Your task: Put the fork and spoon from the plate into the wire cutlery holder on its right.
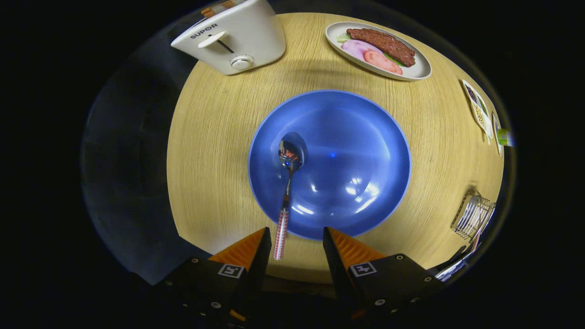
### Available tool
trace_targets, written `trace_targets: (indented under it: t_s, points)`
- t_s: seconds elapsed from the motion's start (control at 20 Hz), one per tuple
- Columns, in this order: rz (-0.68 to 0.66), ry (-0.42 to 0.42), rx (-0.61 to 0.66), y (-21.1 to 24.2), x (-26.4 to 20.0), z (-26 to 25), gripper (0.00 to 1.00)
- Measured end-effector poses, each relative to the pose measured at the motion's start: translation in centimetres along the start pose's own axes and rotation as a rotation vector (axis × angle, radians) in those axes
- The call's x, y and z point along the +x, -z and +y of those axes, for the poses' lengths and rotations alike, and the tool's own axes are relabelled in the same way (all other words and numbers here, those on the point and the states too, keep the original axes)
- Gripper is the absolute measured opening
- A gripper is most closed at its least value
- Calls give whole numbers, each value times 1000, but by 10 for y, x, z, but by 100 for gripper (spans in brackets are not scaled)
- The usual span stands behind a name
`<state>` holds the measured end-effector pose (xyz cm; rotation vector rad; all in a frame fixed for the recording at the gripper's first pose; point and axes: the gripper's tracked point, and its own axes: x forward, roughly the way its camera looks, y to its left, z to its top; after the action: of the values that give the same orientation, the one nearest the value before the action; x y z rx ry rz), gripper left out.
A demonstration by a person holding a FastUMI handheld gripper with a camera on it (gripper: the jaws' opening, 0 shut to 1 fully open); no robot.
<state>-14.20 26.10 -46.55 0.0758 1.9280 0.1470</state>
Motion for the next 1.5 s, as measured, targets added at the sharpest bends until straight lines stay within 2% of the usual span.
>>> trace_targets:
  t_s: [0.4, 0.85, 1.05, 1.2, 1.5]
  points:
    - [-9, 30, 70, -11, 25, 3, 48]
    - [18, 34, 76, -3, 43, 7, 13]
    - [-2, 18, 29, -3, 36, 3, 9]
    - [-32, 0, -9, 1, 13, -14, 9]
    - [-101, 91, -47, 11, -33, -95, 9]
